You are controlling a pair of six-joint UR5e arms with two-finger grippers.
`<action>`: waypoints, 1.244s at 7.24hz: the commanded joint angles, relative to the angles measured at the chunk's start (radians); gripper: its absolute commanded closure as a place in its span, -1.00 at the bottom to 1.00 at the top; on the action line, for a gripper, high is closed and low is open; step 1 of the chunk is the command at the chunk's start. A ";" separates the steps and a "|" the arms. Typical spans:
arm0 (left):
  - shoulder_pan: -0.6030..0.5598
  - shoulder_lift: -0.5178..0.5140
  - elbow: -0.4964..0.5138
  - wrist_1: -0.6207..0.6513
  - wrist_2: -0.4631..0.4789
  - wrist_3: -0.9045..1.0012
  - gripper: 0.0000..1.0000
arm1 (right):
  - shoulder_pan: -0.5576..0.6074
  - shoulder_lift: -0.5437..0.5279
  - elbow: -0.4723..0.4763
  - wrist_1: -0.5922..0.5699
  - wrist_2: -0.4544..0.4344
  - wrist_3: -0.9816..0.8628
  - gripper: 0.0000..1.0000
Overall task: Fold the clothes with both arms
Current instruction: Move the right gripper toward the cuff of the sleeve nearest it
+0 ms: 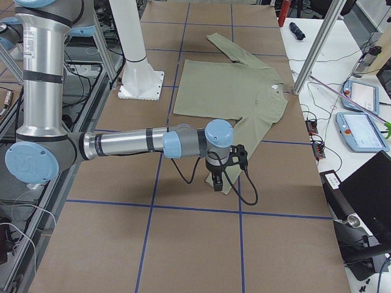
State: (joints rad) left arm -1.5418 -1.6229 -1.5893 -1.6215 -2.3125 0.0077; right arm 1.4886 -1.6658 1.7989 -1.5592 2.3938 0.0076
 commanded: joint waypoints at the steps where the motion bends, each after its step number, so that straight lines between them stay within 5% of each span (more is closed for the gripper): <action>1: -0.001 -0.012 -0.012 0.012 -0.011 -0.006 -1.00 | -0.001 -0.002 -0.007 -0.001 -0.005 -0.003 -1.00; 5: 0.000 -0.015 -0.026 0.012 -0.033 -0.011 -1.00 | -0.007 -0.002 -0.036 0.033 -0.002 0.000 -1.00; 7: 0.002 -0.017 -0.058 -0.012 -0.143 -0.009 -1.00 | -0.045 0.026 -0.138 0.063 0.077 0.002 -1.00; 9: 0.002 -0.012 -0.064 -0.059 -0.182 -0.020 -1.00 | -0.085 0.078 -0.275 0.321 0.071 0.195 -1.00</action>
State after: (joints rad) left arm -1.5402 -1.6379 -1.6485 -1.6499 -2.4653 -0.0098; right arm 1.4386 -1.6145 1.6033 -1.3955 2.4649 0.0853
